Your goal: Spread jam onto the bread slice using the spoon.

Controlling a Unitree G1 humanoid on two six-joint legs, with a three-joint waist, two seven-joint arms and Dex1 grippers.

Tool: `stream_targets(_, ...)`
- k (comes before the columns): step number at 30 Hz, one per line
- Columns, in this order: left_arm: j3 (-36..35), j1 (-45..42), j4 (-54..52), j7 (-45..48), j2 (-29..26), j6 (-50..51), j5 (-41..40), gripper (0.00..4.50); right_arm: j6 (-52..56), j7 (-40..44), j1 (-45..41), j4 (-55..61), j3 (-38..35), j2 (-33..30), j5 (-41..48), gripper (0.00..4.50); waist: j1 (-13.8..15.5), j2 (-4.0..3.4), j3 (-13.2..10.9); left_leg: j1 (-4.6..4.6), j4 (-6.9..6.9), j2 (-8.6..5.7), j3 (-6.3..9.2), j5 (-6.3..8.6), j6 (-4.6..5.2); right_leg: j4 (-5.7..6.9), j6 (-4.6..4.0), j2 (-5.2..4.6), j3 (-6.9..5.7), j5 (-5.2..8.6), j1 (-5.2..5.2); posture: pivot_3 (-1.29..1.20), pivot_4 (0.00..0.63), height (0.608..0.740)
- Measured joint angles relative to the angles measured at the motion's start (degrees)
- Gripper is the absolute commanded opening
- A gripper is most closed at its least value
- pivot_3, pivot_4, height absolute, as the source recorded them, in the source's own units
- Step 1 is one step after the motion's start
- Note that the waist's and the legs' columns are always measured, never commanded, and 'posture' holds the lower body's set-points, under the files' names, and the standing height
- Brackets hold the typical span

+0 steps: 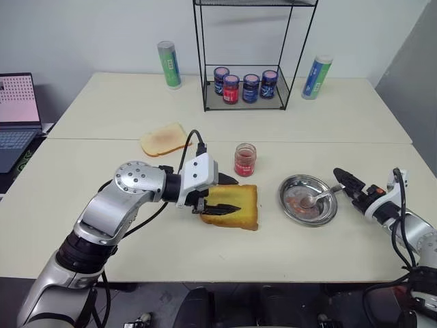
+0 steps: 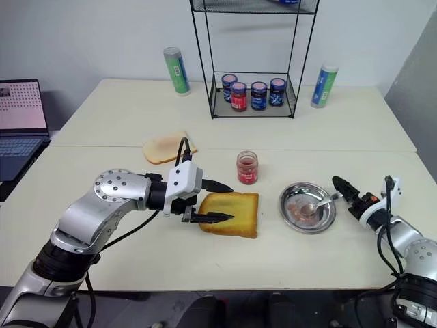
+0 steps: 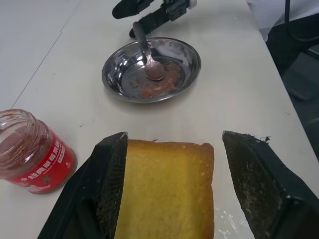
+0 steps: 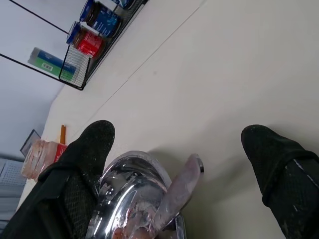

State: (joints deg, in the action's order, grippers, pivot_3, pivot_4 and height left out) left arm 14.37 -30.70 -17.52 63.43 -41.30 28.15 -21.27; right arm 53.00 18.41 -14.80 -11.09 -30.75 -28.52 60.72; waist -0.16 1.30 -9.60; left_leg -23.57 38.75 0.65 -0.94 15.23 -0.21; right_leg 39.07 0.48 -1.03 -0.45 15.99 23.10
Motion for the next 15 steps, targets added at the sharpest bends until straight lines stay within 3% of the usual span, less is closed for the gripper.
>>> stream_targets(6,-0.11,1.13,-0.06,-0.15,-0.06,-0.36,0.31,3.15,0.21,0.80,-0.17,0.30,0.00,2.03,0.20,4.50,-0.12,-0.01,0.01,0.01,0.00,0.02,0.00,0.00,0.00,0.01,0.00,0.00,0.00,0.00,0.00,0.00,0.150,0.740)
stream_targets(9,-0.11,1.89,-0.08,-0.30,-0.06,-0.81,0.99,3.18,0.05,0.92,0.06,0.30,-0.82,2.79,0.25,4.09,-0.09,-0.01,0.01,0.01,0.01,0.02,0.01,0.00,0.00,0.01,0.00,0.00,-0.01,0.00,0.00,0.00,0.150,0.740)
stream_targets(15,-0.14,1.87,-0.21,-0.40,-0.03,-1.01,1.18,3.18,0.26,0.89,0.17,-0.09,-1.08,4.92,0.80,2.65,-0.10,-0.02,0.01,0.01,0.01,0.02,0.01,0.00,0.00,0.02,0.00,0.00,-0.01,0.00,0.00,0.00,0.150,0.740)
